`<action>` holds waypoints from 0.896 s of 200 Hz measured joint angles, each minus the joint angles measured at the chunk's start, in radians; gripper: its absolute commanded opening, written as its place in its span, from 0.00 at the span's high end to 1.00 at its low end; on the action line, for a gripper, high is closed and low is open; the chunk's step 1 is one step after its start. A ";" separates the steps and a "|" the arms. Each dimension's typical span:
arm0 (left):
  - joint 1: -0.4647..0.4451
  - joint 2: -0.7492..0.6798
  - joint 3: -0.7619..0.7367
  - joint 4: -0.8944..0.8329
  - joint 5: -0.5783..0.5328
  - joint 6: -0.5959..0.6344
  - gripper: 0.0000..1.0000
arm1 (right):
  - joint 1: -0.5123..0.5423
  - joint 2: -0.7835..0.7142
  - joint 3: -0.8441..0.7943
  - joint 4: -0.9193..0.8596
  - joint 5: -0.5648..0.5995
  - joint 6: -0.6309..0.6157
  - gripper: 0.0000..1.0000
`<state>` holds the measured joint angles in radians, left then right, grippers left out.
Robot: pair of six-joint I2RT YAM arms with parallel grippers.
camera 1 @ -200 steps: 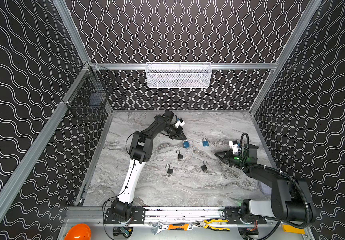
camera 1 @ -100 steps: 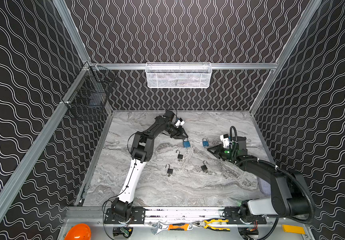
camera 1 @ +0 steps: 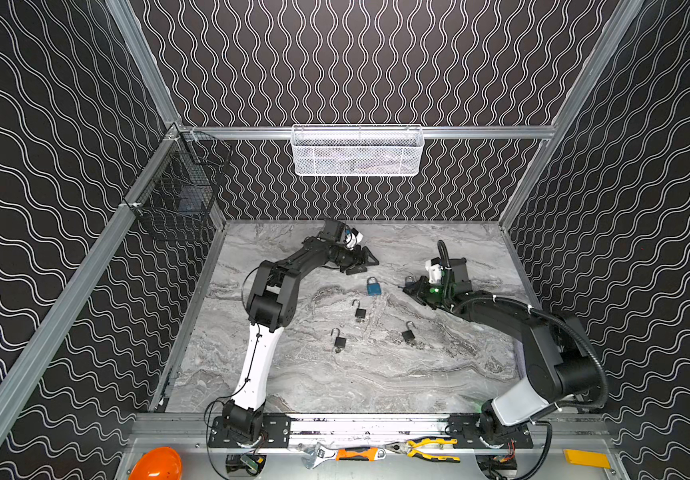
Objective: Lock with the key
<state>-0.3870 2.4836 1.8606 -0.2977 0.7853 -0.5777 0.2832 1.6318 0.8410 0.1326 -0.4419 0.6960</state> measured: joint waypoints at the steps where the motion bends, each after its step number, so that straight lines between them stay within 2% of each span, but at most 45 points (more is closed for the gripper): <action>1: 0.000 -0.003 -0.002 0.003 -0.001 0.000 0.28 | 0.001 0.002 0.002 0.000 0.001 0.000 1.00; 46: 0.001 -0.236 -0.166 0.089 -0.092 -0.020 0.19 | 0.044 0.108 0.111 -0.029 0.074 -0.001 1.00; 100: 0.002 -0.622 -0.543 0.116 -0.278 -0.010 0.14 | 0.086 0.199 0.208 -0.062 0.151 0.000 1.00; 126: 0.002 -0.828 -0.747 0.138 -0.364 -0.019 0.09 | 0.103 0.228 0.228 -0.063 0.178 0.000 1.00; 154: 0.002 -1.007 -0.886 0.141 -0.453 -0.033 0.07 | 0.110 0.265 0.241 -0.061 0.208 0.015 0.99; 168: 0.002 -1.091 -0.950 0.139 -0.493 -0.051 0.02 | 0.117 0.291 0.248 -0.057 0.219 0.022 0.99; 179: 0.002 -1.145 -0.992 0.135 -0.523 -0.064 0.01 | 0.121 0.307 0.248 -0.059 0.219 0.026 0.98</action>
<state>-0.3851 1.3384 0.8688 -0.1627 0.2623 -0.6422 0.4046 1.9392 1.0889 0.0738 -0.2230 0.7219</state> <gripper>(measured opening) 0.973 0.059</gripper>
